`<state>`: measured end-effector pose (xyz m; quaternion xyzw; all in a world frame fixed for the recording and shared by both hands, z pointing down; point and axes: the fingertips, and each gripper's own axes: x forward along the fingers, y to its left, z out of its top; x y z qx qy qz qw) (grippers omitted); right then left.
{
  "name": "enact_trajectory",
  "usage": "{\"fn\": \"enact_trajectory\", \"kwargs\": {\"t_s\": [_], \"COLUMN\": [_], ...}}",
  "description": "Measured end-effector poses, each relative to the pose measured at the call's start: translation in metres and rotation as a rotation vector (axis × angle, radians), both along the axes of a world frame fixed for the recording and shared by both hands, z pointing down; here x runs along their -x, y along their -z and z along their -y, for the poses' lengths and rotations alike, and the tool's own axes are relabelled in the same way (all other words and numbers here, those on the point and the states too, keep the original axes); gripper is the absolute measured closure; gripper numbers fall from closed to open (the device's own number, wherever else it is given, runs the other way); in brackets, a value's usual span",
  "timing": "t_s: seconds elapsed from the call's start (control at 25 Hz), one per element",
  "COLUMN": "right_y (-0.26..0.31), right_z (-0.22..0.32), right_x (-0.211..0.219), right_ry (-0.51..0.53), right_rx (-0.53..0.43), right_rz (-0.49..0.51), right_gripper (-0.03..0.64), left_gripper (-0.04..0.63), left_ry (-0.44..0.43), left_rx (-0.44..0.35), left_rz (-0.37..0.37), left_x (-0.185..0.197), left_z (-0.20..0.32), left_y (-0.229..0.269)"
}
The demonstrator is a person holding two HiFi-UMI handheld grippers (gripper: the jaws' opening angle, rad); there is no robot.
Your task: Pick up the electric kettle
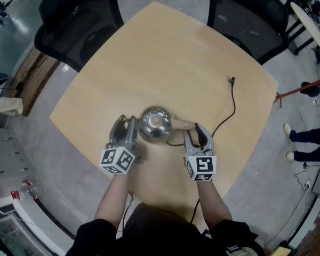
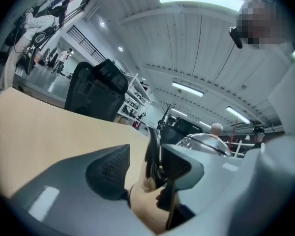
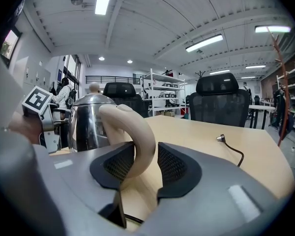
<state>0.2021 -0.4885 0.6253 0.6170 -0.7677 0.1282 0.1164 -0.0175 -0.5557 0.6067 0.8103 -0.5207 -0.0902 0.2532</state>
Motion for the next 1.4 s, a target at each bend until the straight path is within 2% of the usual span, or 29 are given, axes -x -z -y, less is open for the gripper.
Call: {"fn": "enact_trajectory", "kwargs": {"t_s": [0.2, 0.36, 0.56, 0.72, 0.88, 1.0, 1.4], "right_y": [0.0, 0.003, 0.0, -0.005, -0.009, -0.007, 0.032], "right_z": [0.0, 0.009, 0.017, 0.02, 0.025, 0.028, 0.012], "right_x": [0.005, 0.007, 0.012, 0.013, 0.011, 0.005, 0.005], "right_ry": [0.007, -0.004, -0.019, -0.027, -0.061, -0.105, -0.099], "right_rx": [-0.003, -0.024, -0.017, -0.001, 0.022, 0.023, -0.035], "right_rz": [0.002, 0.033, 0.066, 0.081, 0.179, 0.22, 0.192], "right_gripper": [0.471, 0.471, 0.472, 0.502, 0.534, 0.531, 0.526], "left_gripper": [0.423, 0.482, 0.482, 0.483, 0.483, 0.486, 0.489], "left_ry": [0.016, -0.014, -0.033, -0.049, -0.054, -0.05, -0.059], "left_rx": [0.003, -0.02, -0.025, -0.026, -0.015, -0.007, -0.058], "left_rz": [-0.059, -0.088, -0.101, -0.107, -0.12, -0.138, -0.156], "left_x": [0.003, -0.004, -0.005, -0.005, -0.006, -0.008, -0.006], "left_z": [-0.002, -0.002, -0.003, -0.004, -0.003, -0.003, -0.023], "left_y": [0.003, 0.012, 0.015, 0.014, 0.013, 0.015, 0.05]}}
